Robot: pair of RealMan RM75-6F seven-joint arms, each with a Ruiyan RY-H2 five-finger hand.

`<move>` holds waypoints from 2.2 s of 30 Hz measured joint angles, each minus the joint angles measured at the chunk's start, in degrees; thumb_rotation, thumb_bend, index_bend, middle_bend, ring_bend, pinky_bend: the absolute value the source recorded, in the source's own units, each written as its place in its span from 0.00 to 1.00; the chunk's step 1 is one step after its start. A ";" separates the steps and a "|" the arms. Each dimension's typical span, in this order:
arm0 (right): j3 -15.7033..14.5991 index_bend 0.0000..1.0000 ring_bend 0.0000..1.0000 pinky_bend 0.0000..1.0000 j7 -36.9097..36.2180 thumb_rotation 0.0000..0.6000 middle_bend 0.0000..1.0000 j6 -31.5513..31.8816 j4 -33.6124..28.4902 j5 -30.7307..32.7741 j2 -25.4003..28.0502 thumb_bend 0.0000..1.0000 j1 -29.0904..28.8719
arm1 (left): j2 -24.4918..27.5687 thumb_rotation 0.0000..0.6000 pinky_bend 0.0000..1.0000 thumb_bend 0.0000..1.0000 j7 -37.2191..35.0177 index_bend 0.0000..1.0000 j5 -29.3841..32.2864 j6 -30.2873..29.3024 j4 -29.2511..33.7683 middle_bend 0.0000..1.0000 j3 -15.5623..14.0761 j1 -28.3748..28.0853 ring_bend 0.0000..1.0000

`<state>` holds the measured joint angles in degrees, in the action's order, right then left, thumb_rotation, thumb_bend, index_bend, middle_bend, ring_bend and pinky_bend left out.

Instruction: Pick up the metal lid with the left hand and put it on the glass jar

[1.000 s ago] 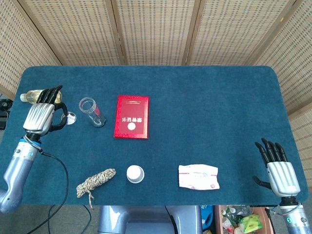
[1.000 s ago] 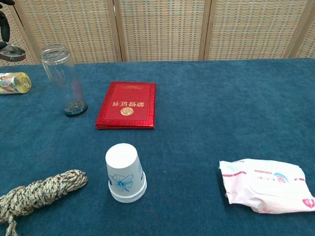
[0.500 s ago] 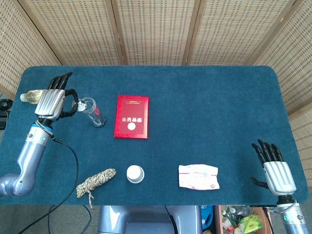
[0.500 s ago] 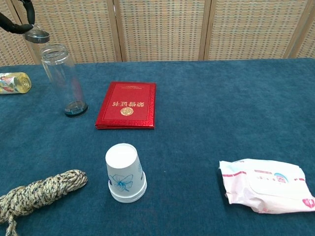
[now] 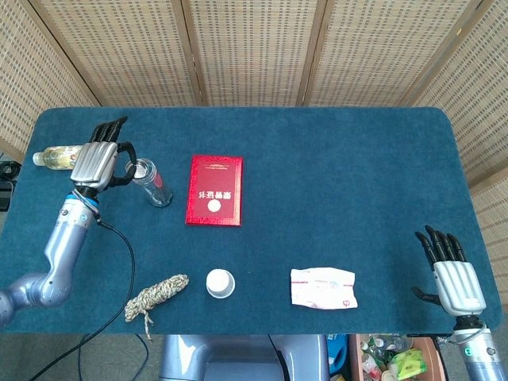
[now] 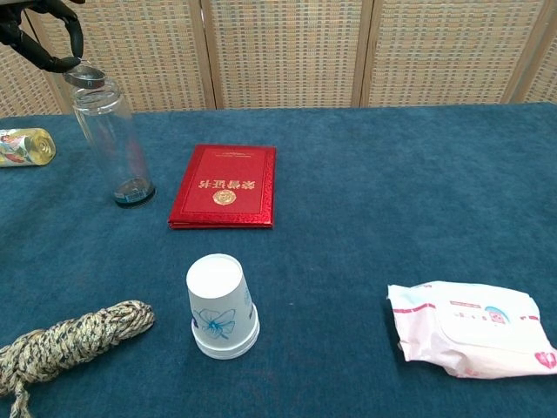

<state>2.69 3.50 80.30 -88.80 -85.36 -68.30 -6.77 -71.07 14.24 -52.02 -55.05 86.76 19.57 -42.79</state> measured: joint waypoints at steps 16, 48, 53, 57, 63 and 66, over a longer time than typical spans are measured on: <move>0.16 0.07 0.00 0.00 0.34 1.00 0.00 -0.18 0.20 0.65 -0.20 0.00 -0.08 | -2.31 1.00 0.00 0.43 -1.23 0.68 0.01 0.60 -3.00 0.00 -1.01 -1.50 0.00; 0.28 0.07 0.00 0.00 -0.04 1.00 0.00 0.61 0.15 0.55 -0.42 0.00 0.09 | -1.58 1.00 0.00 0.42 -0.77 0.00 2.93 -0.20 -3.38 0.00 -2.46 -0.96 0.00; 0.29 0.07 0.00 0.00 -0.24 1.00 0.00 0.74 0.16 0.44 -0.39 0.00 0.13 | -0.87 1.00 0.00 0.36 -1.67 0.00 1.34 -2.01 -1.86 0.00 -2.01 -0.47 0.00; 0.27 0.07 0.00 0.00 -0.43 1.00 0.00 0.84 0.31 0.28 -0.41 0.00 0.13 | 0.26 1.00 0.00 0.34 -2.51 0.00 -0.35 -4.24 0.14 0.00 -1.79 0.56 0.00; 0.28 0.07 0.00 0.00 -0.52 1.00 0.00 1.53 0.32 -0.37 -0.38 0.00 0.20 | 3.61 1.00 0.00 0.34 -4.60 0.00 -5.79 -10.53 7.31 0.00 -2.79 5.07 0.00; 0.23 0.07 0.00 0.00 -0.32 1.00 0.00 1.95 0.27 -0.75 -0.38 0.00 0.27 | 5.12 1.00 0.00 0.34 -5.08 0.00 -9.98 -14.71 10.97 0.00 -4.88 8.55 0.00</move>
<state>2.93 3.18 82.25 -88.53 -86.11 -68.68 -6.49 -65.95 9.16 -62.00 -69.76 97.73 14.69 -34.23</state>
